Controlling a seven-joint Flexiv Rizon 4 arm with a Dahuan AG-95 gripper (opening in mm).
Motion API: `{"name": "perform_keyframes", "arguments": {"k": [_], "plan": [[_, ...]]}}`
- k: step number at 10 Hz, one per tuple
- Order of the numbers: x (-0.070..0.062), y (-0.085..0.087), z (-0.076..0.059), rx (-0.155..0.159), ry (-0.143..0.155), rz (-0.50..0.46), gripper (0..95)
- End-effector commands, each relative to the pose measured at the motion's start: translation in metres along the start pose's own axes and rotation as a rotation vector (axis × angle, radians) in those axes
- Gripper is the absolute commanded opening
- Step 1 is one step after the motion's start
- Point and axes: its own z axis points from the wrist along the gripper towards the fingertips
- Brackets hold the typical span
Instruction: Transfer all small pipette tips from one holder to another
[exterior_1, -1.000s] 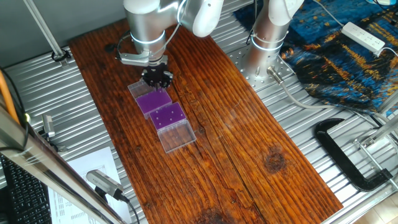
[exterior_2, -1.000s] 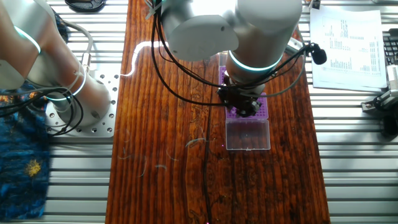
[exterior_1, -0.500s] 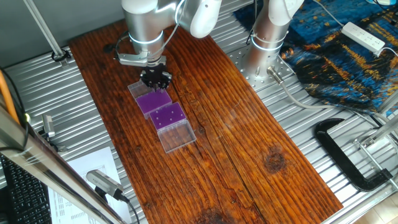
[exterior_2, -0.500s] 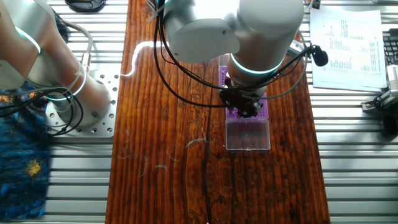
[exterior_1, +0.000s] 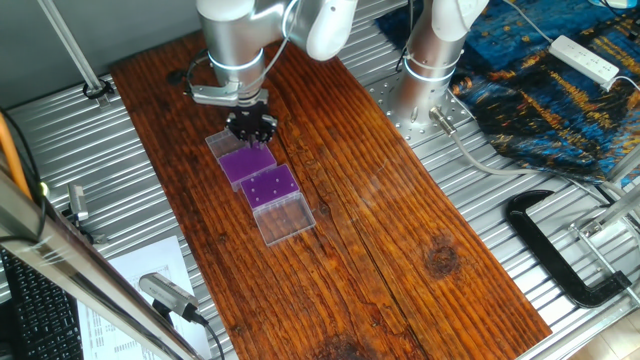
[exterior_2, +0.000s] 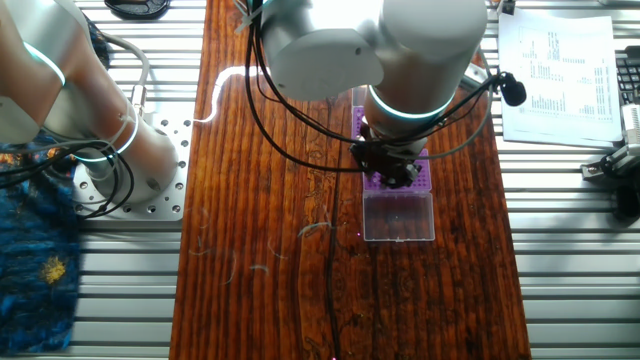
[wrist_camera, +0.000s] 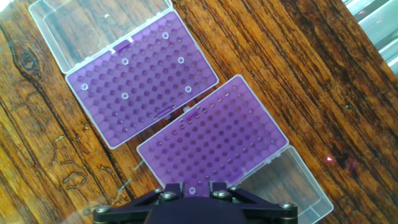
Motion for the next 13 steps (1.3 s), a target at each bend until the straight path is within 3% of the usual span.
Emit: {"name": "perform_keyframes", "arguments": {"k": [1,2,8,13], "plan": [[-0.001,0.000,0.001,0.003,0.001,0.000,19.0],[-0.001,0.000,0.001,0.004,0.000,0.001,0.0],[-0.001,0.000,0.001,0.001,-0.002,0.002,0.0],[-0.002,0.002,-0.011,-0.003,-0.003,0.006,0.0]]}}
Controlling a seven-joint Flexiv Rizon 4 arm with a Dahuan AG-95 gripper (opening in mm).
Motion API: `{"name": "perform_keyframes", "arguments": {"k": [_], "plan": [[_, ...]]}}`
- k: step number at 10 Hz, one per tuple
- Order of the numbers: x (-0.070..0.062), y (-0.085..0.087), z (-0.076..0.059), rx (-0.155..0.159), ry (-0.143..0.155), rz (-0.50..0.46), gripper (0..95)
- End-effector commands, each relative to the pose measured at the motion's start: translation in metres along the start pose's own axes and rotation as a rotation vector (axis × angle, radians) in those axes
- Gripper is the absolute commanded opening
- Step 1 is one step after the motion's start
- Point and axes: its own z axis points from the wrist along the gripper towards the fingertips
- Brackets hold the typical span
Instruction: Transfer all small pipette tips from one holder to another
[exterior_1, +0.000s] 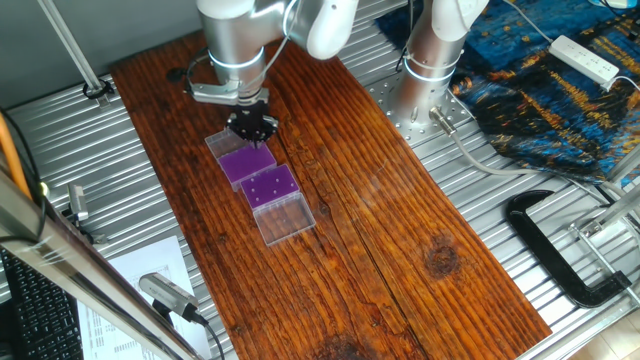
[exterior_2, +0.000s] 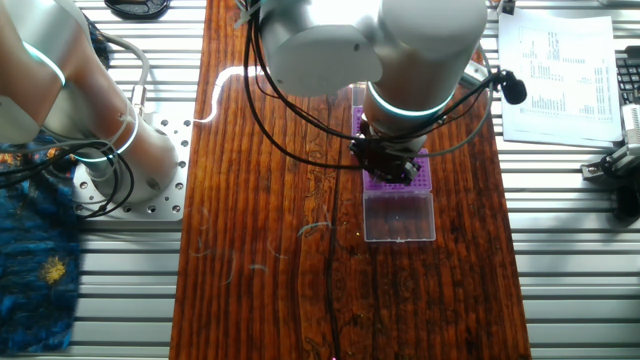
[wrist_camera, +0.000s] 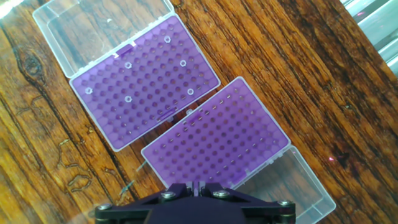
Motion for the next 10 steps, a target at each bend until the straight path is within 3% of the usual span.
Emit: {"name": "perform_keyframes", "arguments": {"k": [1,2,4,7,10], "plan": [[-0.001,0.001,-0.006,-0.001,0.002,-0.002,0.0],[-0.001,0.001,-0.006,-0.001,0.002,-0.002,0.0],[-0.004,0.003,-0.027,-0.003,0.002,-0.006,0.0],[-0.012,0.007,-0.047,-0.002,0.006,-0.005,0.0],[-0.032,0.018,-0.050,-0.015,-0.031,0.033,0.0]]}}
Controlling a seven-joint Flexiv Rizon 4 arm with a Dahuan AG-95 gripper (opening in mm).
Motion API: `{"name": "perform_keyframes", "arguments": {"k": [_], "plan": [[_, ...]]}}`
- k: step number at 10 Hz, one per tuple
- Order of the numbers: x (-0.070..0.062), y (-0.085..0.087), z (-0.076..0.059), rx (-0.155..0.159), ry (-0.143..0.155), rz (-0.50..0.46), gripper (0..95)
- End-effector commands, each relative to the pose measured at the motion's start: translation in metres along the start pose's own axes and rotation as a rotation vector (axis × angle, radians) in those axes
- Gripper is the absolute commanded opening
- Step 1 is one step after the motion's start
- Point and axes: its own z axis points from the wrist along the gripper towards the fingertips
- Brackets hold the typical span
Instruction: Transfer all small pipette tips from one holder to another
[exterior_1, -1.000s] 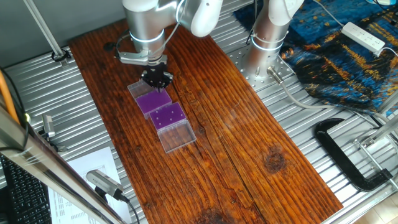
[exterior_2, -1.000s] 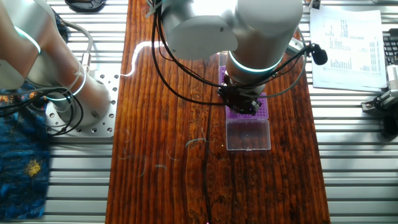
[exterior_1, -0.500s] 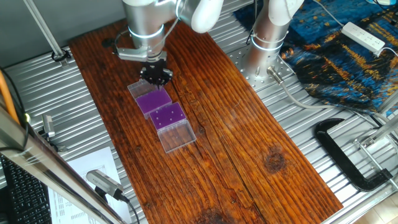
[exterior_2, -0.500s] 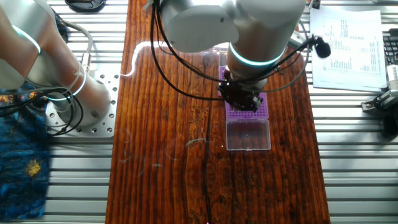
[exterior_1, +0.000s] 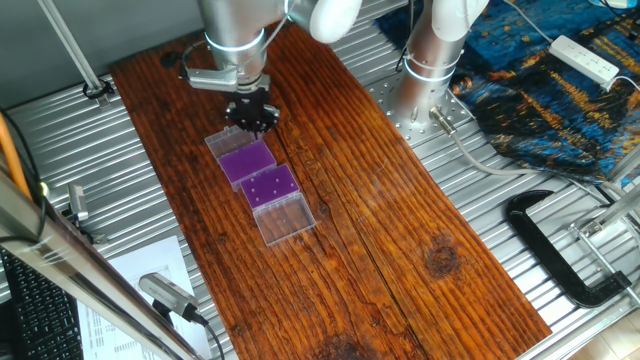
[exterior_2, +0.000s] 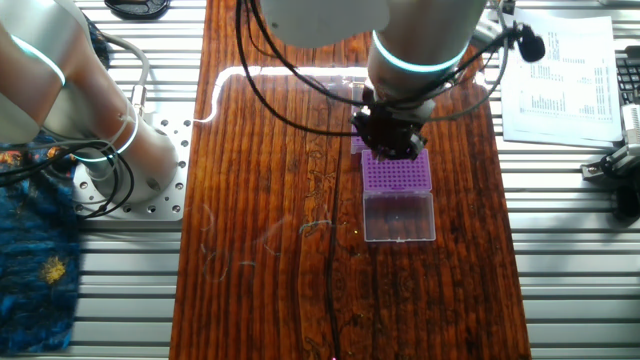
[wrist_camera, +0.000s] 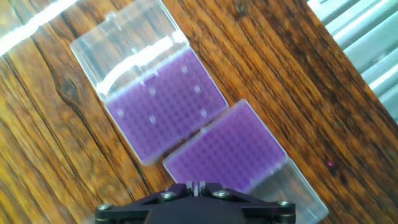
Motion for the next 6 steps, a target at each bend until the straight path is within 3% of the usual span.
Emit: {"name": "perform_keyframes", "arguments": {"k": [1,4,6], "plan": [[-0.020,0.008,0.003,0.000,-0.023,0.052,0.0],[-0.047,0.017,0.008,0.008,-0.019,0.101,0.0],[-0.055,0.022,0.012,0.021,0.001,0.107,0.0]]}}
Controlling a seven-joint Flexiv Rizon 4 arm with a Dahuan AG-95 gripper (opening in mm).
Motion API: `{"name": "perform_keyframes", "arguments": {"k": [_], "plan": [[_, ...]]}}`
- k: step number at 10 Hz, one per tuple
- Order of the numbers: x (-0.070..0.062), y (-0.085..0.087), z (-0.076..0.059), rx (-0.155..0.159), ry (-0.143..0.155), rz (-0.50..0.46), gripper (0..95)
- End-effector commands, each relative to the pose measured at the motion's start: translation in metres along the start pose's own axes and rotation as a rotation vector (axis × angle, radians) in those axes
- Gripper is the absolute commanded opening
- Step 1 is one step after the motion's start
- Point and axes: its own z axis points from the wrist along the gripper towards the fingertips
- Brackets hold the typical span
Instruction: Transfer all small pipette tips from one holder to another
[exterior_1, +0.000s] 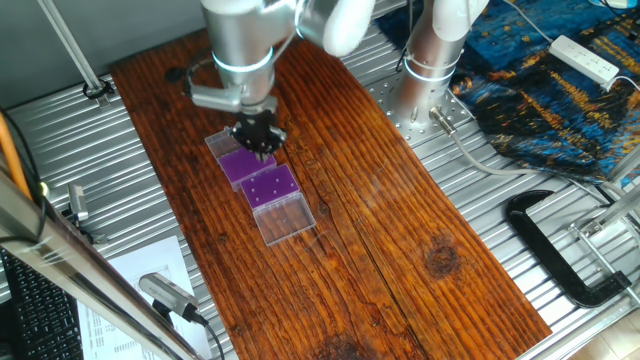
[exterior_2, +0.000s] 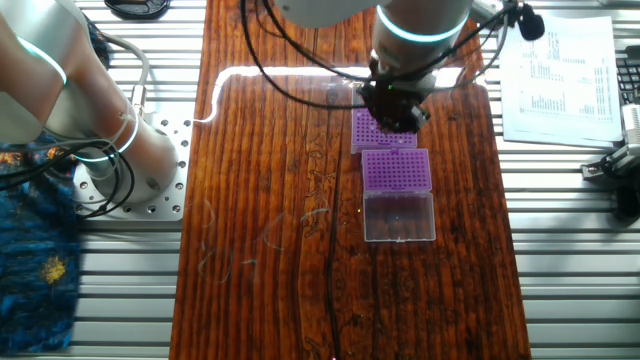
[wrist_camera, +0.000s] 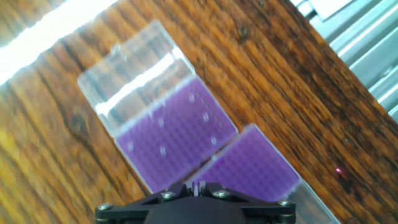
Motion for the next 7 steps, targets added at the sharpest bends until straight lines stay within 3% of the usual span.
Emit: {"name": "perform_keyframes", "arguments": {"k": [1,7], "plan": [[-0.001,0.001,0.003,0.014,0.014,-0.003,0.0],[0.005,0.002,0.014,0.009,-0.001,-0.012,0.0]]}}
